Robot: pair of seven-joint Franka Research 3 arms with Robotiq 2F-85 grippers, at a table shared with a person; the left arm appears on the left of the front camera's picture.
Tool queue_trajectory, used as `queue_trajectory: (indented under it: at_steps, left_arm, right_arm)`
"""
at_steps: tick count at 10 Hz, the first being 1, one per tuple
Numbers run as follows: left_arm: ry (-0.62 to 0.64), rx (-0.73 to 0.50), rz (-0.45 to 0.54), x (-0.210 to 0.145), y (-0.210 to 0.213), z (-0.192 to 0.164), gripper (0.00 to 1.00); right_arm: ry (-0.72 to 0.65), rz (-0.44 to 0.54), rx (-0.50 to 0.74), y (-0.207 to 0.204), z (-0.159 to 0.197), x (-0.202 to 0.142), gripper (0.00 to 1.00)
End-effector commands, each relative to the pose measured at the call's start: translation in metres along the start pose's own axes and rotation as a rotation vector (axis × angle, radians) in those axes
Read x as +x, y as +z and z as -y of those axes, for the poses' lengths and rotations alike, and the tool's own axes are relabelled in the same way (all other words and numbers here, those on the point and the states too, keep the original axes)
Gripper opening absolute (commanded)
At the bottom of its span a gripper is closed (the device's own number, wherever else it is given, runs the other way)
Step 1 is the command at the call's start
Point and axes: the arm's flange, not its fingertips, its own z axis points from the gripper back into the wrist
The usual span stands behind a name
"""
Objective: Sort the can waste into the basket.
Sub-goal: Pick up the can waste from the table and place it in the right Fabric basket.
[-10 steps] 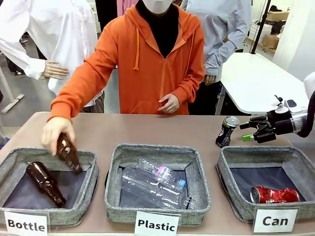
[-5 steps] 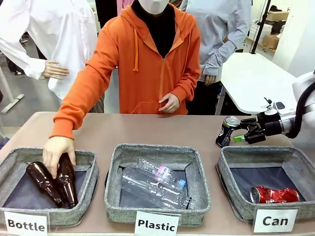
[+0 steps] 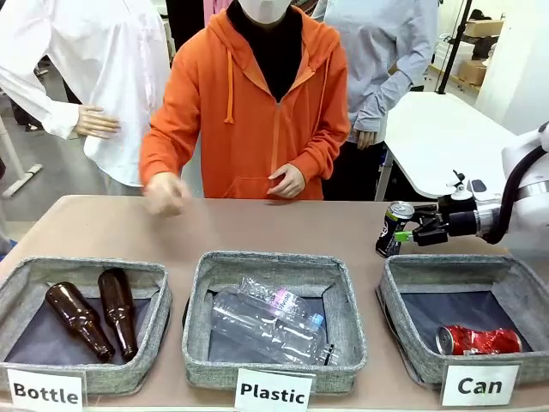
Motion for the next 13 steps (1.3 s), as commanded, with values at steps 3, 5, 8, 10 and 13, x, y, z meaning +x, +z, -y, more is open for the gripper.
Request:
queue_trajectory:
  at_steps: [3,5,8,10,13]
  left_arm:
    - [0.019,0.016,0.002,-0.002,-0.006,-0.006,1.00]
    - [0.091,-0.059,-0.148,-0.008,-0.048,-0.012,1.00]
    - [0.115,0.044,-0.404,-0.042,-0.131,-0.035,1.00]
    - [0.136,-0.042,-0.354,-0.030,-0.116,-0.032,1.00]
    - [0.136,-0.042,-0.354,-0.030,-0.116,-0.032,1.00]
  right_arm:
    - [-0.003,0.050,-0.003,-0.014,0.005,0.004,1.00]
    - [-0.007,0.066,0.018,-0.015,0.006,0.006,1.00]
    - [-0.038,0.070,0.069,-0.016,0.002,0.007,0.40]
    - [-0.048,0.093,0.082,-0.014,0.002,0.009,0.00]
    - [-0.049,0.091,0.076,-0.013,0.001,0.010,0.00]
